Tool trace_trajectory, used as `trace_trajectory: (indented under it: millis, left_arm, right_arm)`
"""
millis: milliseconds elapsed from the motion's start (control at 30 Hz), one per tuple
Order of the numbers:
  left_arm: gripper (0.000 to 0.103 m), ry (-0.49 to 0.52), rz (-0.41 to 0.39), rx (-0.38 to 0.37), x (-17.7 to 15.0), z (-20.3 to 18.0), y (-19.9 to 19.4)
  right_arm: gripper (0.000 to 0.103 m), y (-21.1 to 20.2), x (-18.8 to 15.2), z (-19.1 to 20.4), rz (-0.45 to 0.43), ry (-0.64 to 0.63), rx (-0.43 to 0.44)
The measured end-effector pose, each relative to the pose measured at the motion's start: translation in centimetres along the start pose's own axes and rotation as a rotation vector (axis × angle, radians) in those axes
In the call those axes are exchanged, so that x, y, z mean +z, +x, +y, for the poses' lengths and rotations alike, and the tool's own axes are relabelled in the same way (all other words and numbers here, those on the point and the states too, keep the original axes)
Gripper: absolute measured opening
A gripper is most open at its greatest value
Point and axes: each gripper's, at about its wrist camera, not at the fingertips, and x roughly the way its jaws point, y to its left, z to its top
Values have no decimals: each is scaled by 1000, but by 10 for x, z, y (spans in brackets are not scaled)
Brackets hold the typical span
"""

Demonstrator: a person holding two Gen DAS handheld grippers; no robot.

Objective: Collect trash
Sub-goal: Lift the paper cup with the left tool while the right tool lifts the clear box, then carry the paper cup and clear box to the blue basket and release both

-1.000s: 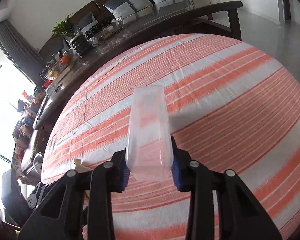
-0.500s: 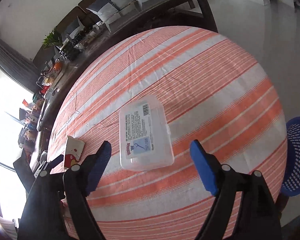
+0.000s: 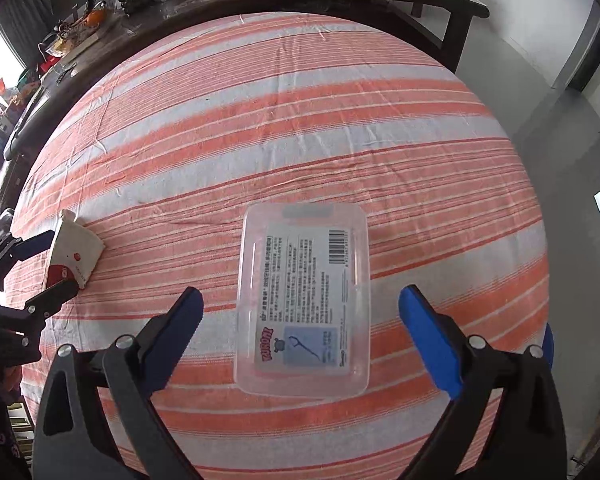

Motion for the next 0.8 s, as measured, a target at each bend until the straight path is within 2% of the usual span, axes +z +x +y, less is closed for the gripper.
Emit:
trace_trajectory:
  millis: [33,67,133,200,367,500,633,800]
  left_arm:
    - [56,4,-4,-19,2,-3,-1]
    - [40,-3,-8,-36,4,-4,-3]
    - [32,-12,-23,-44,7,-6,-9]
    - [30,1,-44,-26,9,-12,-13]
    - [28,10,-81,-97,10,-37,-27]
    - [28,67,-108,-176,18,-84,-40]
    - [28,140,-116,-274,32,-145,-46]
    - [28,244,-100,-413,48,-241,-46]
  right_arm:
    - [58,-1,0,-1,2,0,3]
    - [59,-3,-1,-4,-5,11,9]
    - [59,-16,-7,-9,-36,13,28]
    - [59,-28,-15,-14,-65,19,59]
    - [59,-57,-38,-30,-113,30,122]
    - [59,-85,-60,-55,-152,74,157]
    - [59,-116,-100,-110,-195,168,144]
    - [59,-147,-164,-203,-225,325,44]
